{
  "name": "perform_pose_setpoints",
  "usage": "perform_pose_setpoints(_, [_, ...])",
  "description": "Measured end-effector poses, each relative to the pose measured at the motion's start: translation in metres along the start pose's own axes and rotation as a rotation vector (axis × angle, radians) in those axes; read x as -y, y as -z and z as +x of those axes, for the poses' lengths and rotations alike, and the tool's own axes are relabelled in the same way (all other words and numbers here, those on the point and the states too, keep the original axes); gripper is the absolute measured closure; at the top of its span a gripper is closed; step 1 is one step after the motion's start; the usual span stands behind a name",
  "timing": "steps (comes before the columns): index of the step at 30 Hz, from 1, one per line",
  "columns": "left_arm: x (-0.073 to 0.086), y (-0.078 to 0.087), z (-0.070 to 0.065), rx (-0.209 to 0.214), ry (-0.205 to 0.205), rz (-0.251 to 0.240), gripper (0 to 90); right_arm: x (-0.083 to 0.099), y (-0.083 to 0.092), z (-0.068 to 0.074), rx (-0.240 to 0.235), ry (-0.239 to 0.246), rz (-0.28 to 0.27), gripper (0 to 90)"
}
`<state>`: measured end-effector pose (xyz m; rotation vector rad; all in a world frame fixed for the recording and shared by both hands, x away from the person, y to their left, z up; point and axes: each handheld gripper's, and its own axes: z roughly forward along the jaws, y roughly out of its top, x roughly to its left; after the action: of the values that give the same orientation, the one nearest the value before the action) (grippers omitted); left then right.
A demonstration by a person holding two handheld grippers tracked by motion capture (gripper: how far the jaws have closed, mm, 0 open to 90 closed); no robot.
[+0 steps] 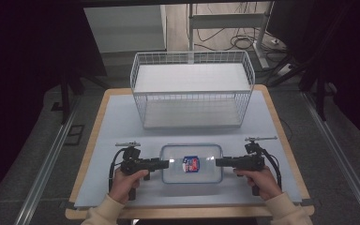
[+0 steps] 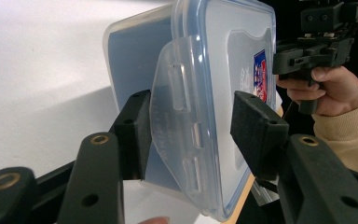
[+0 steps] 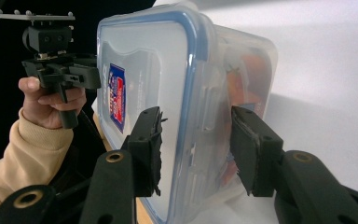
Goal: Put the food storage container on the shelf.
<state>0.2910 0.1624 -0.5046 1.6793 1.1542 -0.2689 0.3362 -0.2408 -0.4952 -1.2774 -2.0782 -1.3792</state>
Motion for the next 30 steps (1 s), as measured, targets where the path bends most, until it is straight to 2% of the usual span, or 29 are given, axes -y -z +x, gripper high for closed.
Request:
perform_pose_setpoints(9, [-0.003, 0.0, -0.003, -0.019, -0.02, -0.007, 50.0, -0.002, 0.0, 0.002, 0.011, 0.019, -0.009, 55.0])
perform_pose_setpoints(21, [-0.007, -0.002, -0.006, -0.022, -0.02, -0.015, 49.9, -0.007, 0.004, 0.003, 0.018, 0.037, -0.021, 55.0])
perform_pose_setpoints(30, [-0.014, -0.001, -0.01, -0.022, -0.035, -0.021, 49.8, -0.011, 0.009, 0.007, 0.023, 0.051, -0.033, 54.9])
